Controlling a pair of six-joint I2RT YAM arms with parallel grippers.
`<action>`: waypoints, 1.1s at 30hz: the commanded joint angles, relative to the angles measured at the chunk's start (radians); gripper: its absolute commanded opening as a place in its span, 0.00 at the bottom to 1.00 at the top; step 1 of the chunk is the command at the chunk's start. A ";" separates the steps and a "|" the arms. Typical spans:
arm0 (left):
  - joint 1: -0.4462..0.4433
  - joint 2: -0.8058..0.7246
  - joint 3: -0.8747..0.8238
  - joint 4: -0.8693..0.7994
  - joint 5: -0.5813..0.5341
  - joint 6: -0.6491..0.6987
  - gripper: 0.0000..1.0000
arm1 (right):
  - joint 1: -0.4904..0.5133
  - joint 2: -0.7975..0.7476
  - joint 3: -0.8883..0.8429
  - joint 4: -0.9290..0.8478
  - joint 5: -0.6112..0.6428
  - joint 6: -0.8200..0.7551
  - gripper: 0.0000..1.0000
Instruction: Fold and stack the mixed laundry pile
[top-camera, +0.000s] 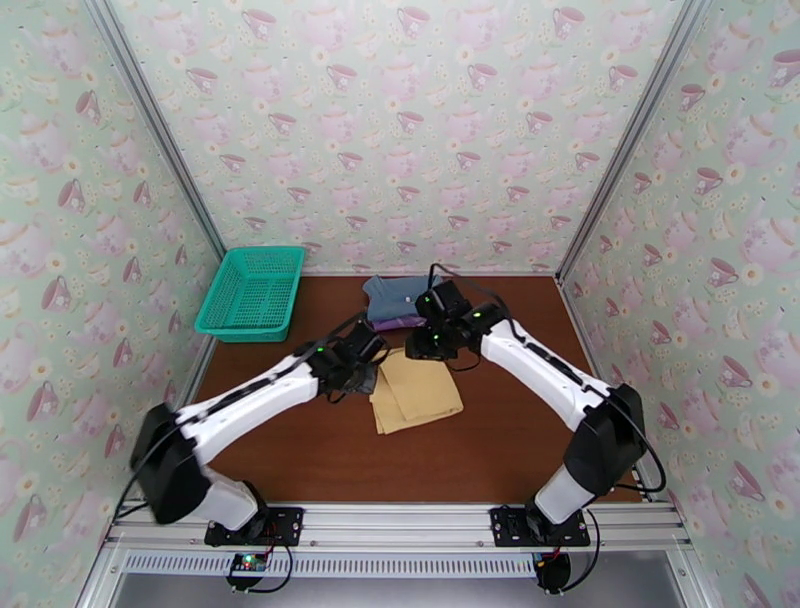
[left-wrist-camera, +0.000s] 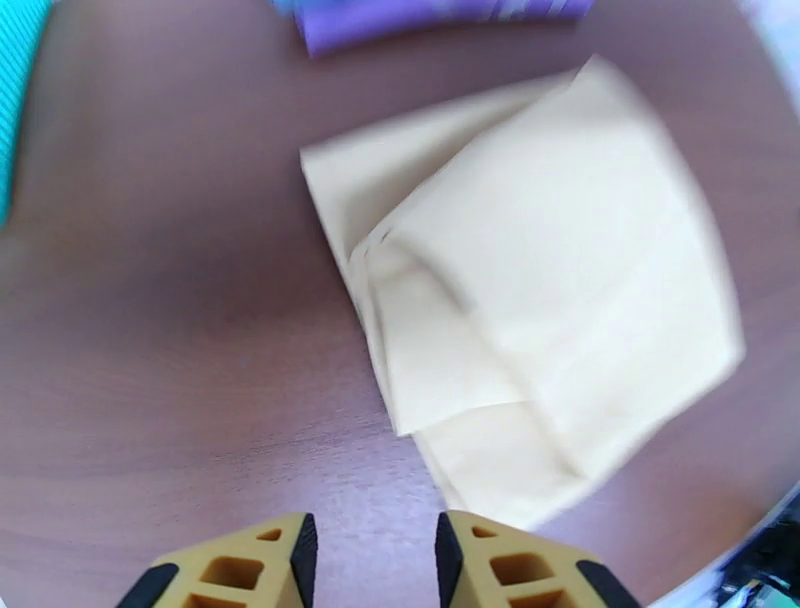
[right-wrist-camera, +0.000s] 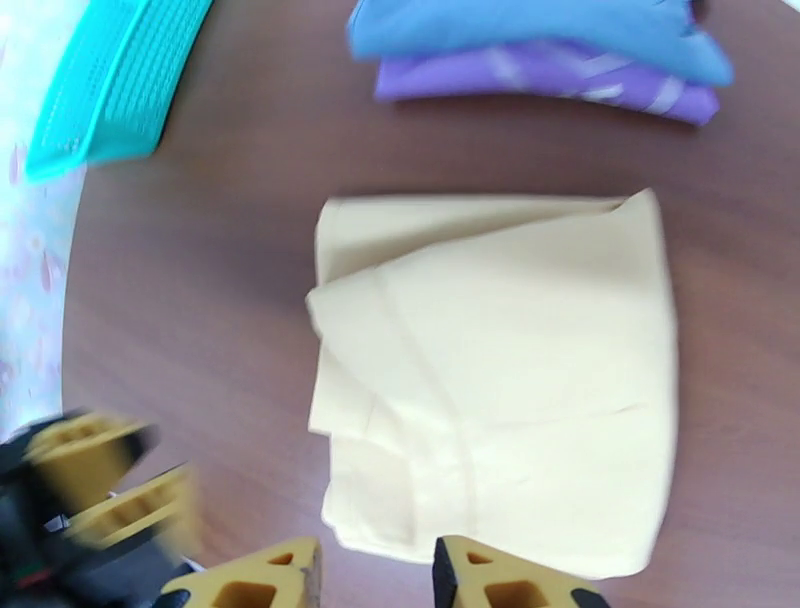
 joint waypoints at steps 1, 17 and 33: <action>0.002 -0.015 -0.013 -0.056 -0.026 0.003 0.39 | -0.002 0.064 -0.031 0.034 -0.024 -0.047 0.35; 0.049 0.268 -0.147 0.334 0.101 -0.094 0.26 | 0.207 0.180 -0.215 0.138 0.136 -0.083 0.36; 0.058 0.376 -0.284 0.573 0.197 -0.178 0.06 | 0.333 0.248 -0.230 0.106 0.214 0.025 0.38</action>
